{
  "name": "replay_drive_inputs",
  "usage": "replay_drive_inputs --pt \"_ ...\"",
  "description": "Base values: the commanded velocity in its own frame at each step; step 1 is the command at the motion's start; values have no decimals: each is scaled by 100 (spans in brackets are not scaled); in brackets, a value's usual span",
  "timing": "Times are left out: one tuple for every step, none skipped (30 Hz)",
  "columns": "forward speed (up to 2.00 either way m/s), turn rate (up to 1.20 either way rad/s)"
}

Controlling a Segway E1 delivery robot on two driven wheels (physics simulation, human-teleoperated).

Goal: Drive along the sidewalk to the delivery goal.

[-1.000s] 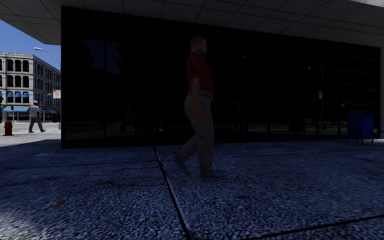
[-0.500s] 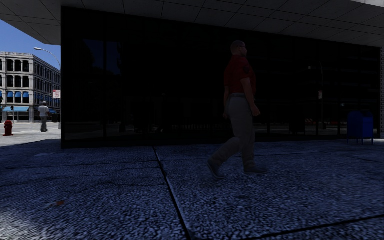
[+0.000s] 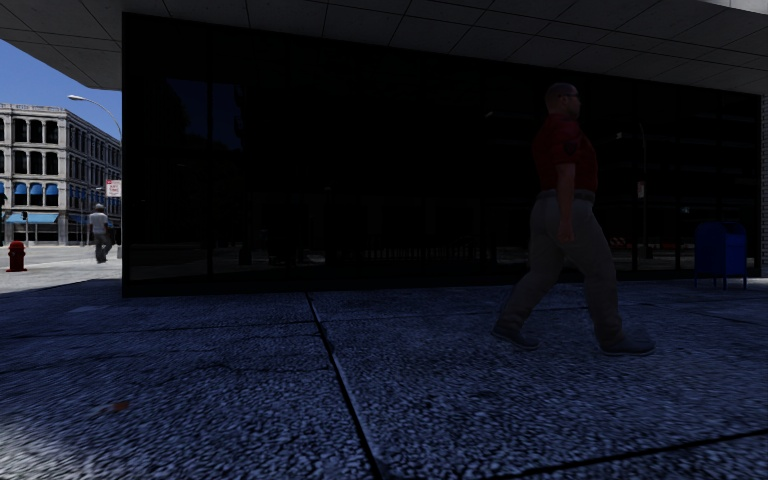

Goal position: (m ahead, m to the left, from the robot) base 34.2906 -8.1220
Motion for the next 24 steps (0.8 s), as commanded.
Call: replay_drive_inputs --pt "0 0" --pt "0 0" --pt "0 0" --pt "0 0" --pt "0 0" --pt "0 0" --pt "0 0" --pt "0 0" --pt "0 0" --pt "0 0" --pt "0 0" --pt "0 0" --pt "0 0" --pt "0 0" --pt "3 0" --pt "3 0" --pt "11 0" --pt "22 0" --pt "32 0" --pt "32 0" --pt "36 0" --pt "38 0" --pt "40 0" --pt "40 0"
